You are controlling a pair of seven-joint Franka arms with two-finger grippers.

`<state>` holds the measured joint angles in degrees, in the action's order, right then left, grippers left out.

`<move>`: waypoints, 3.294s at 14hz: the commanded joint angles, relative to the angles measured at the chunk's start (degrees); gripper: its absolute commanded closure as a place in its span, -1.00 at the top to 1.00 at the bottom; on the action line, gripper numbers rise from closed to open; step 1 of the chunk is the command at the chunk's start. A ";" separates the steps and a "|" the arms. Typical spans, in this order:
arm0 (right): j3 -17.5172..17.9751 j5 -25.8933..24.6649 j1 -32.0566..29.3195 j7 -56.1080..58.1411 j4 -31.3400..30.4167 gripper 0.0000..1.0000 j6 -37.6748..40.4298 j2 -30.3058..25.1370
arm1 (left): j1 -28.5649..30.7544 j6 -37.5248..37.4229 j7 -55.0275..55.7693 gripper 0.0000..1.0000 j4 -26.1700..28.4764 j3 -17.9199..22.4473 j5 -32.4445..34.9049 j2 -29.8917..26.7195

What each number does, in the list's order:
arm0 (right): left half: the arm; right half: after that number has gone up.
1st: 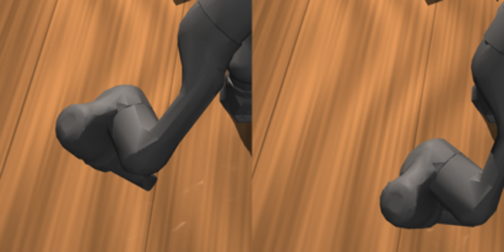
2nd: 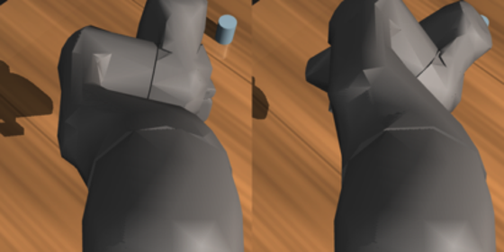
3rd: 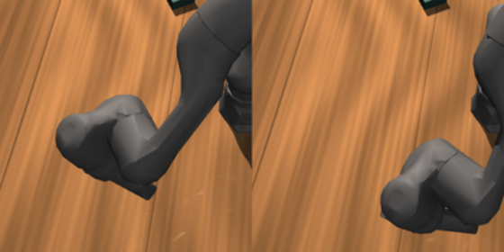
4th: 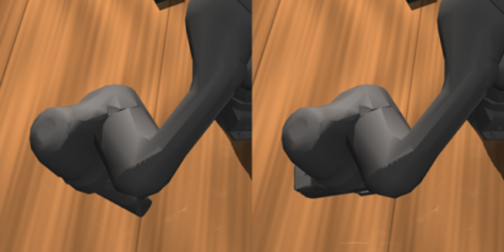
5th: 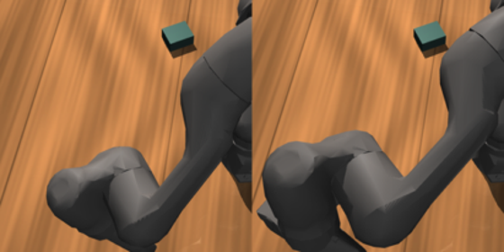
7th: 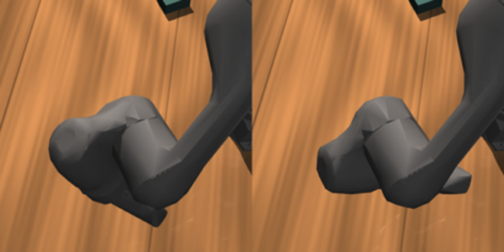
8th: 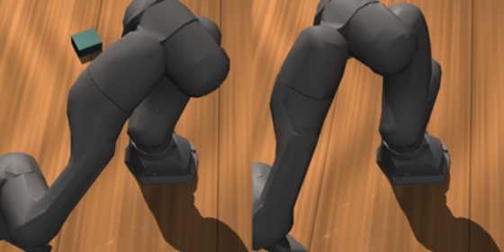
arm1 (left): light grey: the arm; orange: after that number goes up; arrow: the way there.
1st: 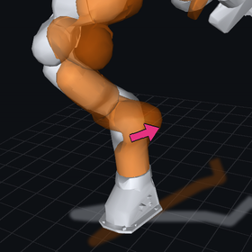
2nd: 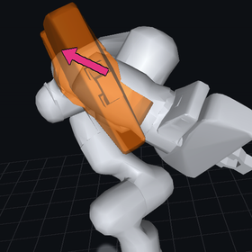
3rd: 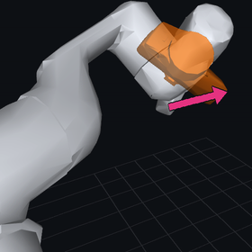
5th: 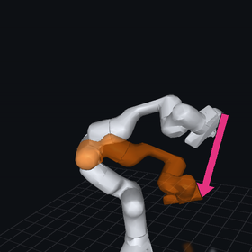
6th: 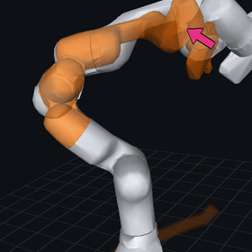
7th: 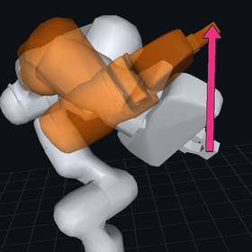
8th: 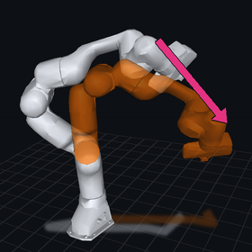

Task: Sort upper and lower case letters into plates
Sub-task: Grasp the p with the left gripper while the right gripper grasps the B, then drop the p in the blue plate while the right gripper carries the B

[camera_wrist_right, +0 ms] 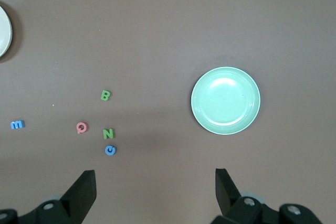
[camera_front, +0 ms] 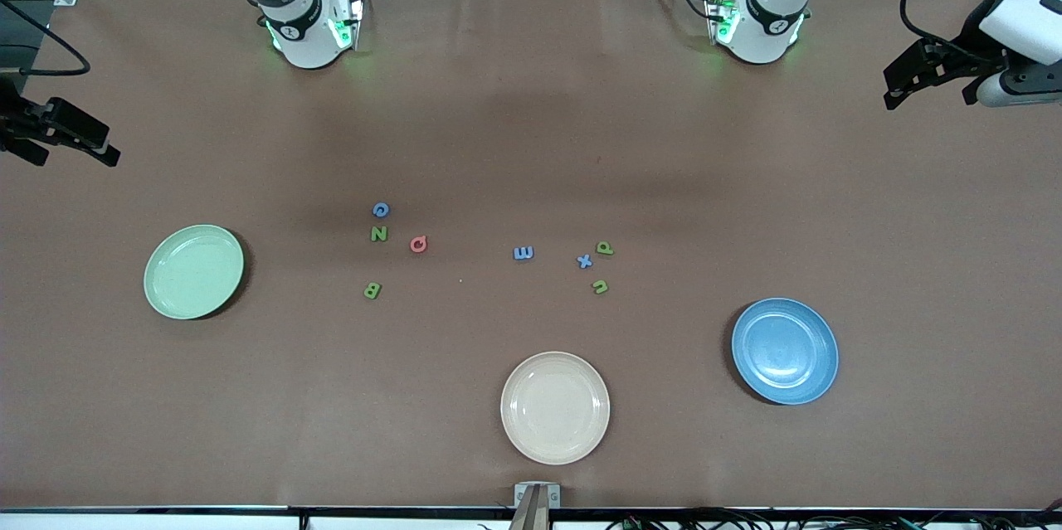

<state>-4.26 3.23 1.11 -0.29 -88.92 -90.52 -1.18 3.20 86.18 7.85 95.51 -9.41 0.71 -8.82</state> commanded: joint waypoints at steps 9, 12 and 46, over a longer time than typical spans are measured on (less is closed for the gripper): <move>1.19 -0.33 2.06 -0.23 -0.11 1.00 1.66 -0.14 | -6.88 7.56 5.04 1.00 -2.89 -7.11 -0.19 15.05; 1.19 -0.42 4.42 -1.80 -2.21 1.00 -4.29 4.76 | -12.93 17.14 10.32 1.00 0.28 -7.47 0.07 20.84; 3.56 8.11 14.97 -21.59 -10.40 0.40 -35.43 40.38 | -24.56 56.37 18.43 0.24 8.11 -6.85 13.88 48.29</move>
<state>-1.47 10.70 16.49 -22.98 -97.18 -125.50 40.64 -21.13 142.05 25.09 104.37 -16.42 13.01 38.62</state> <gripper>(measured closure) 0.194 0.366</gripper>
